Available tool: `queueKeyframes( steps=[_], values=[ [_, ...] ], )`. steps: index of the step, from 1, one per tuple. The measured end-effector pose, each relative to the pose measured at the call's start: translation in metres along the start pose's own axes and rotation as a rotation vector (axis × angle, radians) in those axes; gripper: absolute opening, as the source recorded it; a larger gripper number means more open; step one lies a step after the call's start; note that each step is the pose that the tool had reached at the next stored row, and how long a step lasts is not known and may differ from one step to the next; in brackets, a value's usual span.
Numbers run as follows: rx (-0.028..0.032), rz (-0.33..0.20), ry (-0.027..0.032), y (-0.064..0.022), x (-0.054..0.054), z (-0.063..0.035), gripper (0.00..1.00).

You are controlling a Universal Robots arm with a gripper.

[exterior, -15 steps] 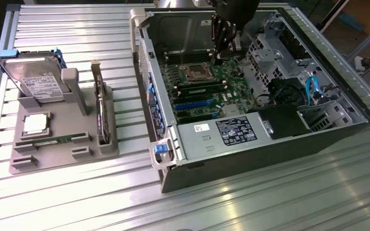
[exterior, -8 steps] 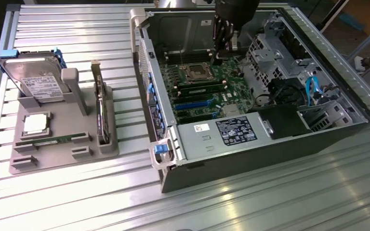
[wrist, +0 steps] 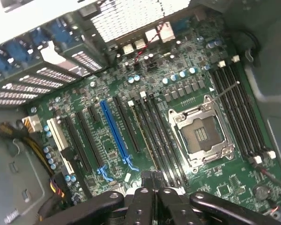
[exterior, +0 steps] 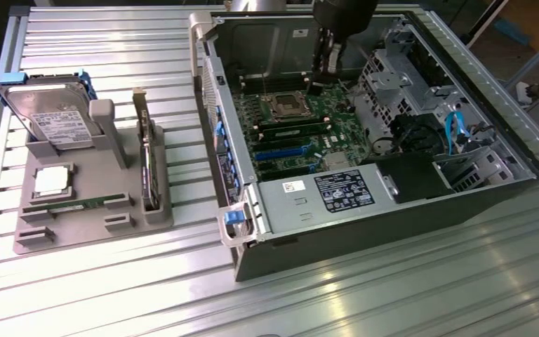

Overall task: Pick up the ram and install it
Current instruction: 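Press down the ram until it locks into place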

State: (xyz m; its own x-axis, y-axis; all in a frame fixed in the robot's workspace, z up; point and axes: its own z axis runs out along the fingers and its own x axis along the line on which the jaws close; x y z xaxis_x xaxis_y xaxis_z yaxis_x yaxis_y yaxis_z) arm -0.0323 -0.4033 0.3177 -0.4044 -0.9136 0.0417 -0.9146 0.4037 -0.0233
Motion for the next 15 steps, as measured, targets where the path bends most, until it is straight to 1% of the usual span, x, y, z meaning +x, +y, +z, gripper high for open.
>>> queueKeyframes(
  steps=[7,9,13,14,15],
  values=[
    [-0.0054,0.13,0.003,0.0,0.0,0.0001,0.11],
    [-0.0076,0.18,0.0041,0.0,0.0,0.0002,0.11],
    [-0.0109,0.262,0.0061,0.0,0.0,0.0004,0.11],
    [-0.0125,0.298,0.0069,0.0,0.0,0.0004,0.11],
    [-0.0133,0.318,0.0074,0.0,0.0,0.0005,0.11]
  ],
)
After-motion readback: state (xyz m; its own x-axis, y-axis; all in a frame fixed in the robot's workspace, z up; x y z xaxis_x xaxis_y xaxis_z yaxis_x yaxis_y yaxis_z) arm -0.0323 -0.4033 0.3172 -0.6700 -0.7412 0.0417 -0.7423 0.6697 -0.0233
